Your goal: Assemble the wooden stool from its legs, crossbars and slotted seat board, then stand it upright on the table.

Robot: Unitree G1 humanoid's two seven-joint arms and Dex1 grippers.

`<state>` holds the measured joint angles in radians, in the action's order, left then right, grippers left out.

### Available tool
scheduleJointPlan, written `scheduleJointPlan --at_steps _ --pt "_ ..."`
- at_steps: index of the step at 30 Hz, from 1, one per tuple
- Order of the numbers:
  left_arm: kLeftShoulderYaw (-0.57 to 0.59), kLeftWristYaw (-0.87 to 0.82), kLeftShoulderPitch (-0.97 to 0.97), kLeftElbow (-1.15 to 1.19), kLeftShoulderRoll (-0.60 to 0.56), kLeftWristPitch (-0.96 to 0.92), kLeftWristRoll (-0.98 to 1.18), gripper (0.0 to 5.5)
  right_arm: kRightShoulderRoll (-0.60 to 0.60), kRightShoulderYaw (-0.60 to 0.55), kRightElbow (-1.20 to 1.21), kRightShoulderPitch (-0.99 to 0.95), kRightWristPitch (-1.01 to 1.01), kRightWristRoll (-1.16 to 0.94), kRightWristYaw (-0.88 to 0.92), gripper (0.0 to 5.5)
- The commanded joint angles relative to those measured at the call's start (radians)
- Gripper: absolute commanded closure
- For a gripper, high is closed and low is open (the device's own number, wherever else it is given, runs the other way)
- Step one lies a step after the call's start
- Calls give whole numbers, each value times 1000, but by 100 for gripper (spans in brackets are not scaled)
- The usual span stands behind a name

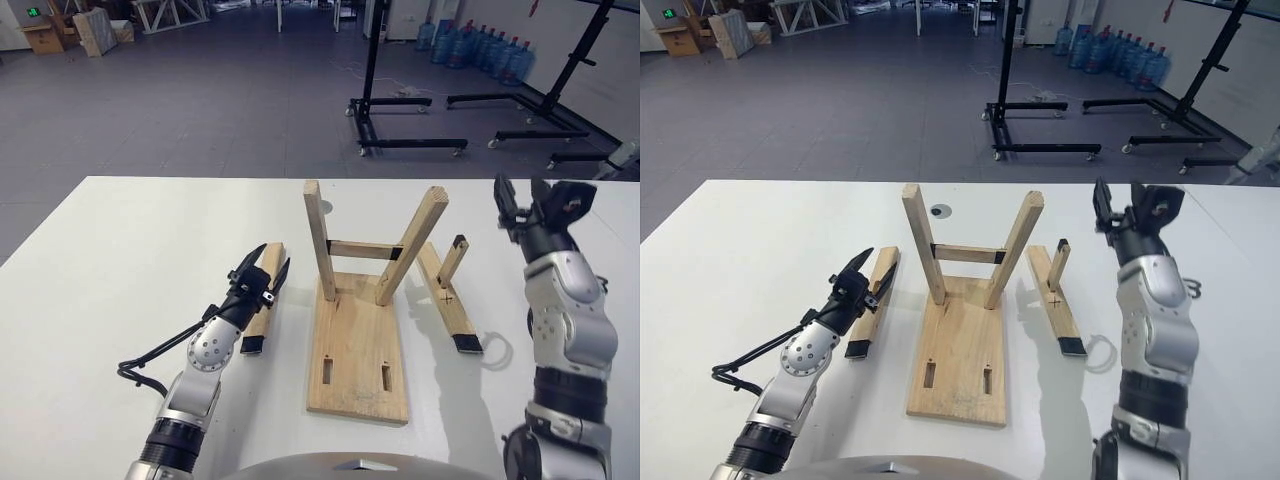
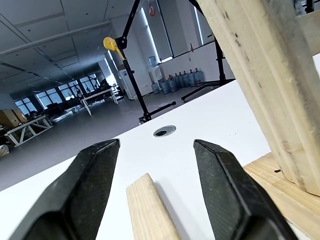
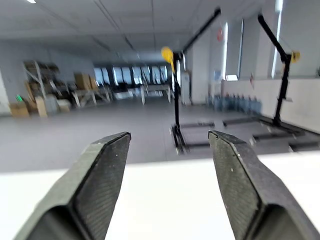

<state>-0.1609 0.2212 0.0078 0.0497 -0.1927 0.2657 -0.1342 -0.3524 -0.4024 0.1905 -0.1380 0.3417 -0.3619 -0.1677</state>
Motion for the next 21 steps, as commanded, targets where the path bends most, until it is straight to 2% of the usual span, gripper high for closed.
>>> scheduleJointPlan --at_steps 1,4,9,16,21 --pt "-9 -15 22 -12 5 3 -16 280 -3 22 61 172 30 3 -56 263" --pt "-6 -10 20 -15 -2 3 -19 280 -13 22 48 245 22 0 -99 263" --pt "-3 -12 19 -9 -5 8 -23 280 -31 71 93 311 117 -35 -168 263" --pt "-4 -4 20 -13 -7 6 -25 280 -68 141 205 251 427 9 -42 263" --pt "-5 -10 13 -5 -1 6 -30 280 -61 161 277 200 557 11 6 182"
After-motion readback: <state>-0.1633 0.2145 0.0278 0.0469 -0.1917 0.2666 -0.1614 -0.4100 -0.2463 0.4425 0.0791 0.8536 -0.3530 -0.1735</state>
